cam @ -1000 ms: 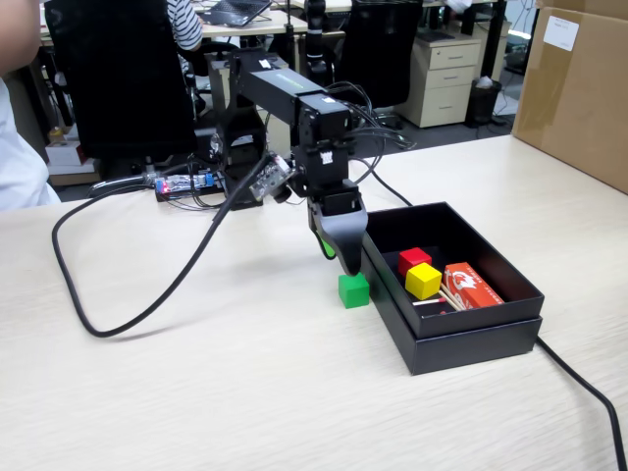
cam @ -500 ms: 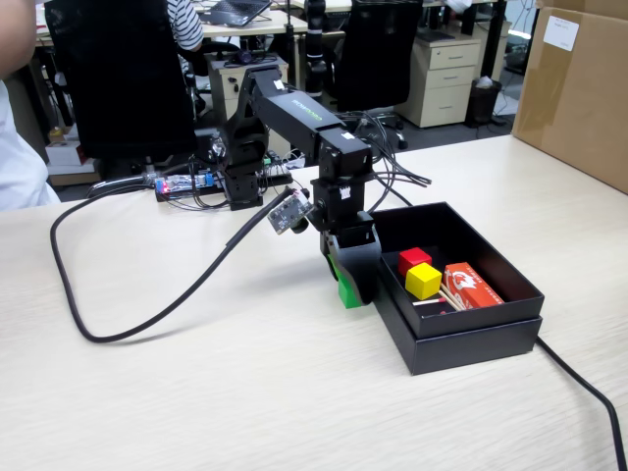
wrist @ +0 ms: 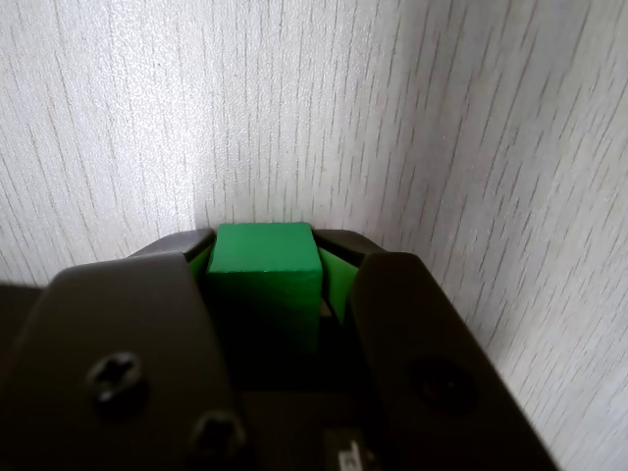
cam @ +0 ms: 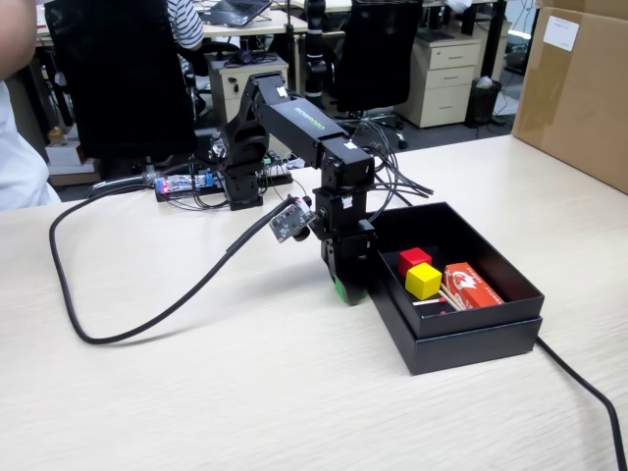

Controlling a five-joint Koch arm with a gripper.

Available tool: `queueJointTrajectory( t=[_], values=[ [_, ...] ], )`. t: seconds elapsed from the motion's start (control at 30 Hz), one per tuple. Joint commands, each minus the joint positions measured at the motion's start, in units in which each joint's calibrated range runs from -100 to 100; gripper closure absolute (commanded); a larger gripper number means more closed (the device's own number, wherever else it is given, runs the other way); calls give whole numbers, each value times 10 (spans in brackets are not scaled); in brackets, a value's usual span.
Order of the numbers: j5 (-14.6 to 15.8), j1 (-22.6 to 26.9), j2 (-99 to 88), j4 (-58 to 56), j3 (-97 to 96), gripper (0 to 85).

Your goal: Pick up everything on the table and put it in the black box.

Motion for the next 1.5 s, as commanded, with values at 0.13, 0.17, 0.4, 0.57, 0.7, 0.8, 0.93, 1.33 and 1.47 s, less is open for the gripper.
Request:
queueJointTrajectory(
  t=[0.13,0.17,0.4,0.57,0.7,0.8,0.93,1.33,1.47],
  values=[
    [5,-1,-135,-3,-3,819],
    [5,-1,-158,-5,-10,819],
    [-4,-5,-384,-22,-66,821],
    [-29,23,-454,-22,-46,819],
    [-49,60,-313,-22,84,818],
    [-48,71,-204,-22,159,818],
    [-40,74,-105,-22,177,817],
    [-24,83,3,-22,234,815],
    [-16,85,12,-22,235,649]
  ],
)
